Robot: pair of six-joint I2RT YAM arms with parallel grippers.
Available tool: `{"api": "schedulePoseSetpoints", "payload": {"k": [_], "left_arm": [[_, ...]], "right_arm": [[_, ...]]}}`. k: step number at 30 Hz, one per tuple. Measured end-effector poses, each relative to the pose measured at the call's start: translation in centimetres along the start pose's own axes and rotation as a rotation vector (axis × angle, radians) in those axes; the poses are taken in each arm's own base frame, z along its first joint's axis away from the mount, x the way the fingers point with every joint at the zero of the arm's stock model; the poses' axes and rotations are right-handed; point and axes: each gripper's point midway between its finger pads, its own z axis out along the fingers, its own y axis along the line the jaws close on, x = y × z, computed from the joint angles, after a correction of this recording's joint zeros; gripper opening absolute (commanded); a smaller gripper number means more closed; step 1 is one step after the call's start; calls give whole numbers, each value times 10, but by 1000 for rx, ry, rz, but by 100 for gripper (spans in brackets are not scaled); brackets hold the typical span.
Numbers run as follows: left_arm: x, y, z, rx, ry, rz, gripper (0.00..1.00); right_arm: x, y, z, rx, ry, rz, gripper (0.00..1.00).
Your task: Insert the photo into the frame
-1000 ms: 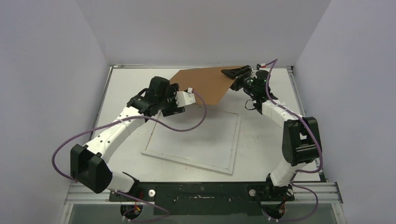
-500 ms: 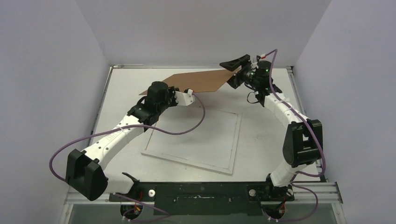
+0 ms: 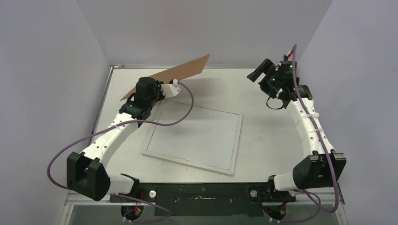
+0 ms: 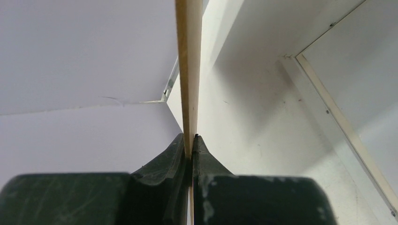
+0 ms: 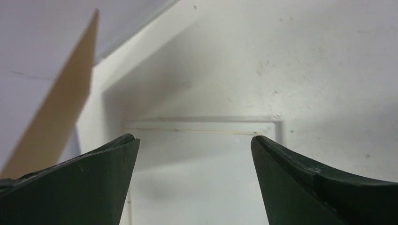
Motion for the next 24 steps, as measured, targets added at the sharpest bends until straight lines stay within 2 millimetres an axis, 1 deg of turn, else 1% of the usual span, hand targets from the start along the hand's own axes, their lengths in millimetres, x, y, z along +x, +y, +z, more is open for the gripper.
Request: {"api": "schedulePoseSetpoints", "payload": {"k": [2,4,5,6,7,10,12,13,18,21,24], "left_arm": [[4,3,0,-6,10,-12,0],[9,5,1,-12,20,-30,0],[11,6,1,-15,24,-39,0],[13,8,1,-20,29,-52,0],[14,9,1,-21,30,-56,0],[13,9,0,-23,30,-66,0],[12,10,0,-23,28,-68,0],[12,11,-1,-24,28,-69,0],[10,15,-1,-32,23,-77,0],[10,14,-2,-29,25,-77,0],[11,13,-2,-25,27,-75,0]], "right_arm": [[23,-13,2,81,39,-72,95],[56,-25,6,147,104,-147,97],[74,-33,8,183,142,-185,100],[109,-51,11,249,221,-248,98],[125,-63,13,286,259,-270,97],[149,-96,14,377,317,-295,95],[161,-112,14,423,345,-309,91],[166,-117,15,439,355,-317,90],[185,-127,19,448,378,-338,83],[193,-132,26,450,391,-336,73],[198,-134,35,443,396,-328,68]]}}
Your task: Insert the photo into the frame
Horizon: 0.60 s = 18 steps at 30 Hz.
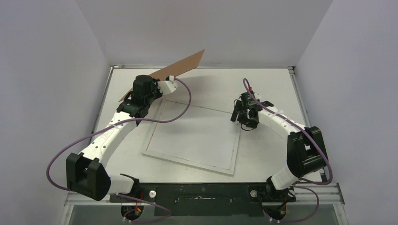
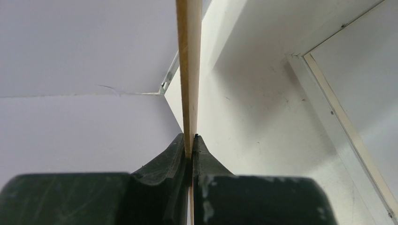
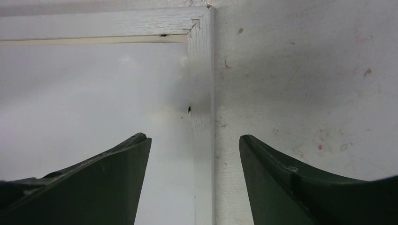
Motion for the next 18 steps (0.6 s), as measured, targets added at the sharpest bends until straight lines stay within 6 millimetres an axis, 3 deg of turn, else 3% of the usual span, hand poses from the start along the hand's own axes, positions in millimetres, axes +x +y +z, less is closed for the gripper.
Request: {"api": "schedulePoseSetpoints", "payload": {"k": [9,18], "left_arm": [[1,-3,0,12,7,3,0],[-2,-2,-2,12,3,4,0]], "right_arm": [[5,5,22,-20,16,4,65],[12,-8,32,-8,28,24,52]]}}
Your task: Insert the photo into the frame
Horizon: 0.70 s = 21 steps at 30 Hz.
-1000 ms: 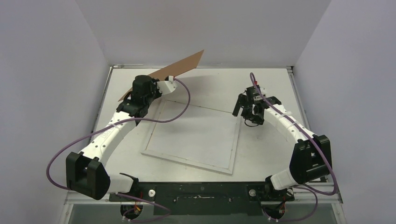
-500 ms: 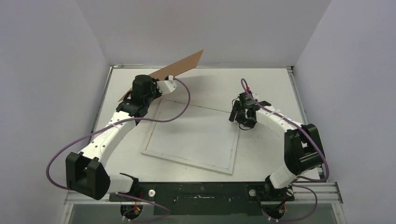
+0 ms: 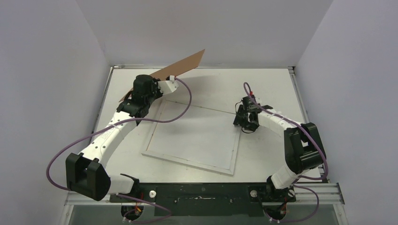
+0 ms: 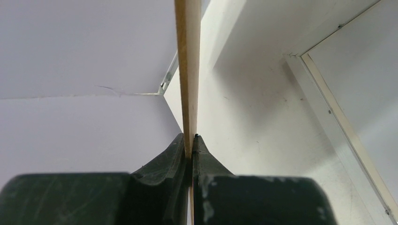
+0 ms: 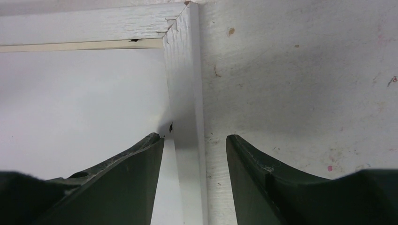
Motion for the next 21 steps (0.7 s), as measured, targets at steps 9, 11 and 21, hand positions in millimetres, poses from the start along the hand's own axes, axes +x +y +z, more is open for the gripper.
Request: {"api": "schedulePoseSetpoints", "payload": {"k": [9,11,21], "left_arm": [[0,0,0,-1,2,0,0],[-1,0,0,-1,1,1,0],[-1,-1,-1,0,1,3,0]], "right_arm": [[-2,-1,5,-38,-1,27,51],[-4,0,5,-46,-5,32,51],[-5,0,7,-65,-6,45,44]]}}
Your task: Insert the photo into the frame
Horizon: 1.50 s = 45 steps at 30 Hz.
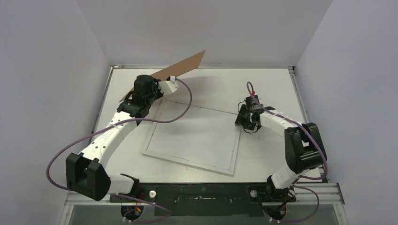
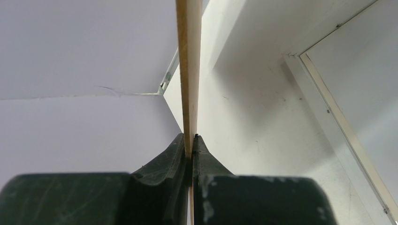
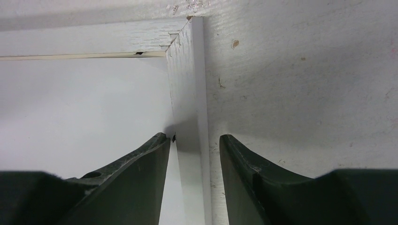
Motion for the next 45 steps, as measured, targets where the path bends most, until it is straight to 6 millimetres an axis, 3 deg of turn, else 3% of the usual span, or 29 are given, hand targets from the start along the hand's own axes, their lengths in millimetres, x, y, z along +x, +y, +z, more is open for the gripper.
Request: {"api": "schedulePoseSetpoints", "payload": {"k": [10,45], "left_arm": [[-1,-2,0,4,-2,3,0],[0,-1,-1,3,7,12,0]], "right_arm": [[-6,0,0,-17,-14,17,41],[-8,2,0,-90,-7,51,8]]}}
